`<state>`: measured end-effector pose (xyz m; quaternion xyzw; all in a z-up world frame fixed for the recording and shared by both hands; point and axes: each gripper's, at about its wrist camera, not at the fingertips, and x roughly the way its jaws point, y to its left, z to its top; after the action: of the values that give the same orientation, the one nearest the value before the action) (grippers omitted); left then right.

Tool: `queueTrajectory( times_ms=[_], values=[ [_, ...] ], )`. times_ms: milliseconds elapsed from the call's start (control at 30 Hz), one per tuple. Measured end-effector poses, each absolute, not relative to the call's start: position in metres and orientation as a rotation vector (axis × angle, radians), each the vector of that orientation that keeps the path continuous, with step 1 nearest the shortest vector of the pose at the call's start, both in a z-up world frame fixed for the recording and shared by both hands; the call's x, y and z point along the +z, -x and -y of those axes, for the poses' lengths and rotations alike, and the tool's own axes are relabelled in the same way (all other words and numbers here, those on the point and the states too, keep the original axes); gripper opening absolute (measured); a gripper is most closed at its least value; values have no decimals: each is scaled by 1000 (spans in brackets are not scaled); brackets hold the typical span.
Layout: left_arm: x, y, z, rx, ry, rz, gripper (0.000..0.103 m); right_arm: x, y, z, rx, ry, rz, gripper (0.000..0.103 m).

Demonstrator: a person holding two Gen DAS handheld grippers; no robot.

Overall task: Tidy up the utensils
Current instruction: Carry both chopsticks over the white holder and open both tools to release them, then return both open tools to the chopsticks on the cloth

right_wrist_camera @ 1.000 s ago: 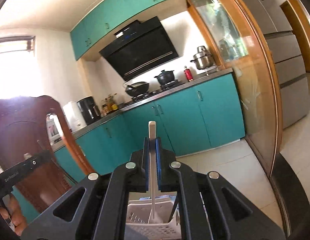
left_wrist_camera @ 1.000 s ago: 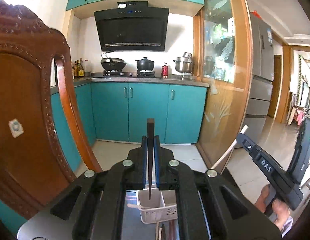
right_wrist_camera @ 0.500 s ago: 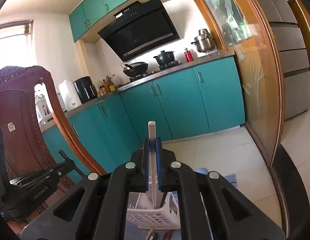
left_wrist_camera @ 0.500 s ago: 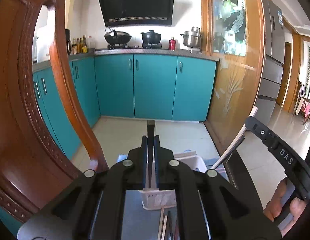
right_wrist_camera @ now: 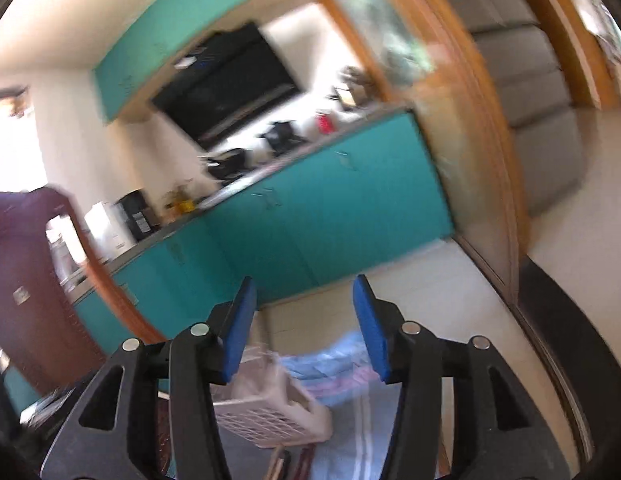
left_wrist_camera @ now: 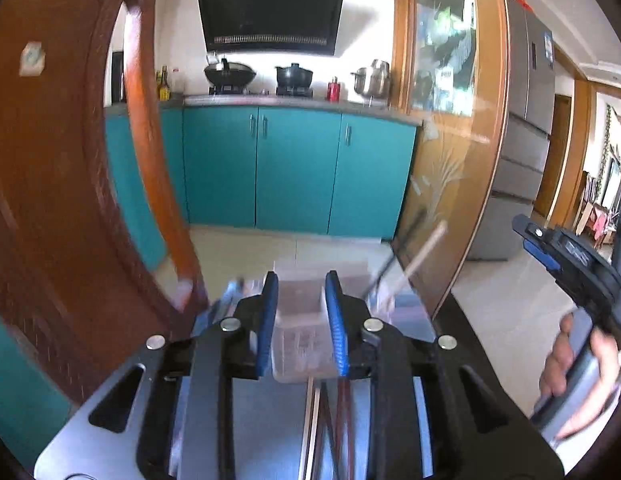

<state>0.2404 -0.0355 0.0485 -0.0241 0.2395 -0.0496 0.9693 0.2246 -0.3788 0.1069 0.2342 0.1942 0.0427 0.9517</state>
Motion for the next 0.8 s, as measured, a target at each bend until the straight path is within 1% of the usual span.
queueTrajectory(
  times_ms=[67,200,267,333,400,633,800],
  values=[
    [21,-237,38,-103,32,-559,25,86,-233,386,-19,-470,-522,50],
    [-71,-247,54,-163,3,-855,25,21,-270,372,-54,-411,-893,50],
    [-105,-247,61,-163,-28,-945,25,-6,-282,352,-17,-365,-1024,50],
    [-132,-247,64,-163,-43,-1012,25,-24,-286,330,29,-324,-1092,50],
    [-149,-248,63,-158,-28,-1049,20,-38,-286,302,77,-272,-1139,50],
    [-145,-246,43,-187,89,-1028,20,-62,-276,248,131,-125,-1195,50],
    [-148,-248,44,-167,67,-1036,20,-71,-269,229,149,-72,-1213,50]
  ],
)
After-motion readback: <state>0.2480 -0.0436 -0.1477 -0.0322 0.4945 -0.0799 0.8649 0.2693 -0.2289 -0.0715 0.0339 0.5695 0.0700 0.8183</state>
